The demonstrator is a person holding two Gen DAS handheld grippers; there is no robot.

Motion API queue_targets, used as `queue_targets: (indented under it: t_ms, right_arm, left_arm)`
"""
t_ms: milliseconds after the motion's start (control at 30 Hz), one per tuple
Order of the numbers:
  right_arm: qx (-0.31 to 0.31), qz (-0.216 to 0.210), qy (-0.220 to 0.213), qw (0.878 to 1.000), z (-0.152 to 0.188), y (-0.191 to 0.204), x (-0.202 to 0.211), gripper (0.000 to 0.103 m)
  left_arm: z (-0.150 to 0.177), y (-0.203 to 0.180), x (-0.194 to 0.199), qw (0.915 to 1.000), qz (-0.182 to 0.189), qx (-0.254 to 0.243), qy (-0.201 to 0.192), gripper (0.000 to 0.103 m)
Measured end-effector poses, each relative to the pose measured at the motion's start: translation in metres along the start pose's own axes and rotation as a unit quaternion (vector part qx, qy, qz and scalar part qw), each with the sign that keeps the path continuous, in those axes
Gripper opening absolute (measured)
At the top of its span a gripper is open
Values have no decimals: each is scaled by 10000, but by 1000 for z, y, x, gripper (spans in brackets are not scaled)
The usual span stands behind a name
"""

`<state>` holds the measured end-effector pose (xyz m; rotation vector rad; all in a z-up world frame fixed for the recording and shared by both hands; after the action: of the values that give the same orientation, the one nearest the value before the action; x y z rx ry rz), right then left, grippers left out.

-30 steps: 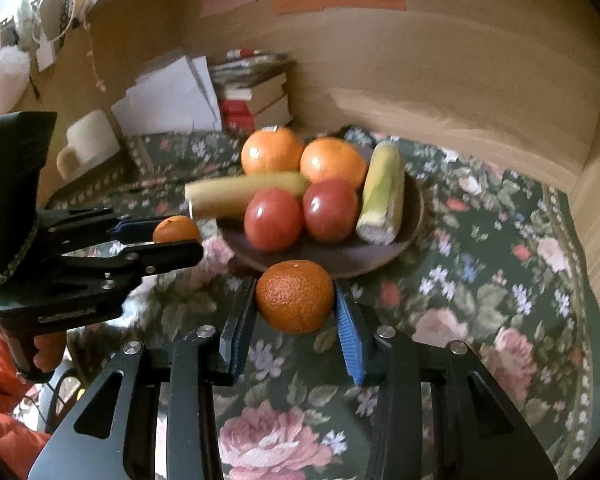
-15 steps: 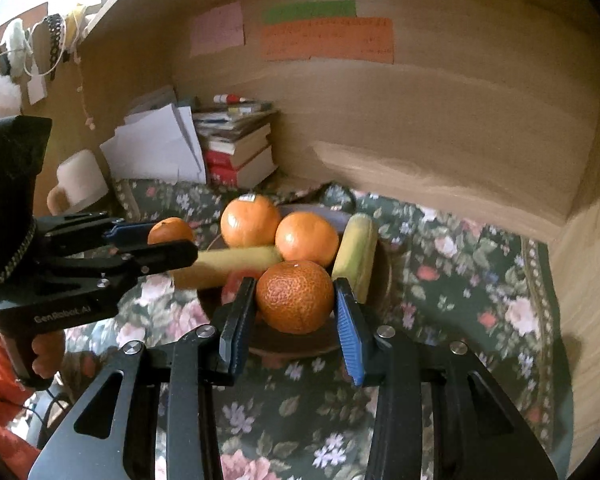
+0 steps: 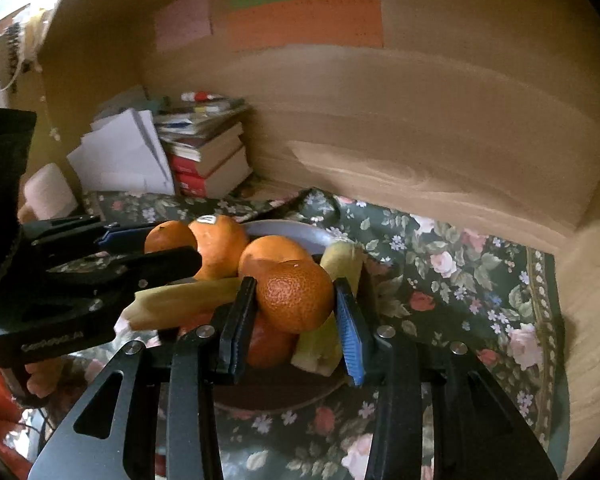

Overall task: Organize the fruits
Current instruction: 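Set the mandarin on the plate fruit with the left tool while the right tool sets its mandarin beside it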

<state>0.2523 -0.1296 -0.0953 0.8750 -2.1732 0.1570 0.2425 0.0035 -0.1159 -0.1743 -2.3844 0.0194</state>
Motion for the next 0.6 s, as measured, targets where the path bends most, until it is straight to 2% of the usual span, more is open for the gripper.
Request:
queue_targets:
  t_ms: [233,400,433,500,600]
  right_arm:
    - [-49,-15,251,9997,0,-8,-22,36]
    - [-65,-90,299,9995,0,-8,-31,36]
    - [-51,-103,323,9994,1,-7,-32,36]
    - [-23,-112,340,9994,2,-6,-32,36]
    - [-13,-122,249,9996,1,-5,-28,45]
  left_arm:
    - [-1,3,-22,9995,-31,-52,304,35]
    - [-2,6,-28,9993,-51,53,370,36]
    - [-2,6,-29,9992,-29,53,383,37]
    - [-3,5,-27,9994,-28,64,342,50]
    - [-4,4,-20,9997,-67,38,230,56]
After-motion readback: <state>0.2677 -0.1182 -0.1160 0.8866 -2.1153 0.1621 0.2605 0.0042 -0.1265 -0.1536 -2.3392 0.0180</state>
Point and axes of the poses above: each gripper's, at about its wrist camera, not at the fingertips, and x roughly against the way its jaws point, y to its left, z to its underside, the point moved 3 cm from there along -x, roughly the way its jaws point, and after that the axes turned 7 degrees about -z, right-handed, at the moved point
